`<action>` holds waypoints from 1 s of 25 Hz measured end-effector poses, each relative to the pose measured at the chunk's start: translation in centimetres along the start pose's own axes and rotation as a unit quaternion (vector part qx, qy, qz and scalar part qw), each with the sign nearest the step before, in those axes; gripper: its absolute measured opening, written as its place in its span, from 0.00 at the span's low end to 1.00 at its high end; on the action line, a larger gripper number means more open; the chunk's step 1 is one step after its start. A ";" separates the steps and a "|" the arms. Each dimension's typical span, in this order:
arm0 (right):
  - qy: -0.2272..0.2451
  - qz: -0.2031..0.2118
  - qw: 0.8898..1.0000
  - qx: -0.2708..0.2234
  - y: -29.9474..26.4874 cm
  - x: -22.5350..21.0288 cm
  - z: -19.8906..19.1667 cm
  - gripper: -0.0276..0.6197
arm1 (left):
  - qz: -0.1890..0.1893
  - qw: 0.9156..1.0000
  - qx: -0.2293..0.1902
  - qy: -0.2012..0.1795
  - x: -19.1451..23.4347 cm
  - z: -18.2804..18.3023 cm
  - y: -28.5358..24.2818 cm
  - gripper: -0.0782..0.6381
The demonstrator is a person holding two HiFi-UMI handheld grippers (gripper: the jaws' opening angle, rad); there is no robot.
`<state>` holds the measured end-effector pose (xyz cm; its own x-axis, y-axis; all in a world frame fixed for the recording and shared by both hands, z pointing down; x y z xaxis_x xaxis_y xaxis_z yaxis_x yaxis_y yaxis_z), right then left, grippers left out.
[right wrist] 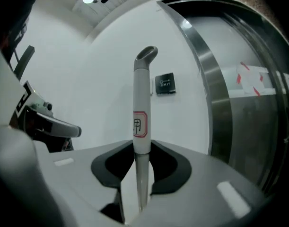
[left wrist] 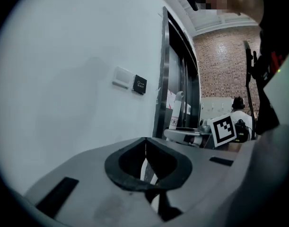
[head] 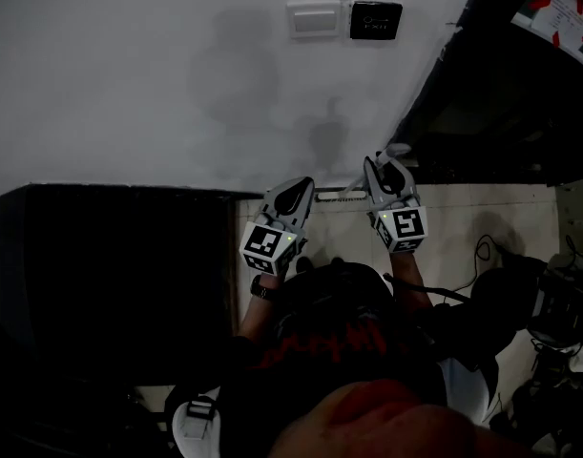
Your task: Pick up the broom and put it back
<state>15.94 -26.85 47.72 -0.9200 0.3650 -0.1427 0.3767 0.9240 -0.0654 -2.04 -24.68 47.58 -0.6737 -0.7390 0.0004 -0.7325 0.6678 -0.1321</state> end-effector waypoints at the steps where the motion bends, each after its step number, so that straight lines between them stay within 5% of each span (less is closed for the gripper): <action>1: -0.001 0.000 1.000 -0.011 0.5 0.1 0.9 0.19 | -0.002 1.000 -0.004 -0.004 0.0 0.3 0.0 0.12; 10: -0.031 0.025 0.997 -0.067 2.5 1.5 6.4 0.19 | -0.002 0.999 -0.033 -0.014 0.7 1.6 -0.3 0.12; 25: -0.060 0.050 0.995 -0.064 5.1 7.2 7.0 0.19 | -0.008 1.000 -0.021 -0.007 -0.1 1.7 3.7 0.12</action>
<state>12.03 -20.34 39.46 -0.8564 0.4460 -0.2601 0.4414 0.8938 0.0793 -4.49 -22.33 45.41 -0.6602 -0.7510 -0.0126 -0.7473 0.6584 -0.0903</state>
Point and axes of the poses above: the fingertips, and each gripper's own axes: y backward along the fingers, x to its left, z out of its top, the point moved 4 cm from there along y, backward along the fingers, and after that the axes turned 8 degrees about -y, right-handed, at the moved point
